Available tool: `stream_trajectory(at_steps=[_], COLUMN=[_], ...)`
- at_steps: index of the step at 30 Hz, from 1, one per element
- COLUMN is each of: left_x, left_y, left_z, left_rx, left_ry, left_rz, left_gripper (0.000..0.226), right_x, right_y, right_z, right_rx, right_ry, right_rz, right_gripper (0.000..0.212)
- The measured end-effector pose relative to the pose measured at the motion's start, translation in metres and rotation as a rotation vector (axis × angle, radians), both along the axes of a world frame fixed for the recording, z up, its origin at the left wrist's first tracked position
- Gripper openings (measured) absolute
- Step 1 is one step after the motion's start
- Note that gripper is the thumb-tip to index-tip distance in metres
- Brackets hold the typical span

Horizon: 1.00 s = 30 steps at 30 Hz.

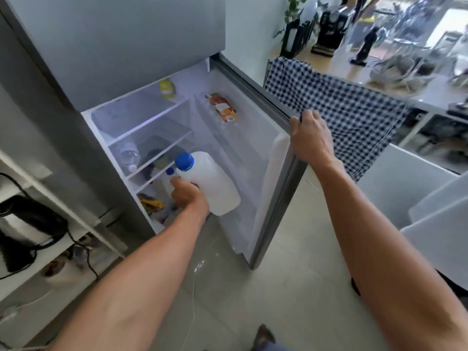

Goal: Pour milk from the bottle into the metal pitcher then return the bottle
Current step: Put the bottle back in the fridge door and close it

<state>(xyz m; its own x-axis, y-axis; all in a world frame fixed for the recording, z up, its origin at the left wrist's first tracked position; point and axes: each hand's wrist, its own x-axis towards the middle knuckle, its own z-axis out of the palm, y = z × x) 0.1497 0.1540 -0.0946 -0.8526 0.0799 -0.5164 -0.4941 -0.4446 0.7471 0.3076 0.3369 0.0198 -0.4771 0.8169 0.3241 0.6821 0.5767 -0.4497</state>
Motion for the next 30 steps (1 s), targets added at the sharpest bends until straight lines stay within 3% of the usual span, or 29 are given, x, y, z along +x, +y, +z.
stream_trajectory(at_steps=[10, 16, 23, 30], left_x=[0.007, 0.009, 0.023, 0.035], left_y=[0.075, 0.111, 0.138, 0.146], left_z=[-0.053, -0.077, -0.088, -0.101], left_rx=[0.038, 0.013, -0.068, -0.191], left_ry=[-0.209, -0.235, -0.207, -0.066], left_rz=[0.044, 0.027, -0.158, -0.440], left_gripper=[0.035, 0.042, 0.039, 0.030], right_x=[0.003, -0.006, -0.008, -0.007], right_y=[0.039, 0.050, 0.055, 0.059], right_z=[-0.043, -0.053, -0.054, -0.054], right_rx=[0.433, 0.559, 0.624, 0.614], right_ry=[0.384, 0.468, 0.506, 0.517], right_rz=[-0.028, -0.073, -0.076, -0.102], right_gripper=[0.036, 0.027, 0.022, 0.021])
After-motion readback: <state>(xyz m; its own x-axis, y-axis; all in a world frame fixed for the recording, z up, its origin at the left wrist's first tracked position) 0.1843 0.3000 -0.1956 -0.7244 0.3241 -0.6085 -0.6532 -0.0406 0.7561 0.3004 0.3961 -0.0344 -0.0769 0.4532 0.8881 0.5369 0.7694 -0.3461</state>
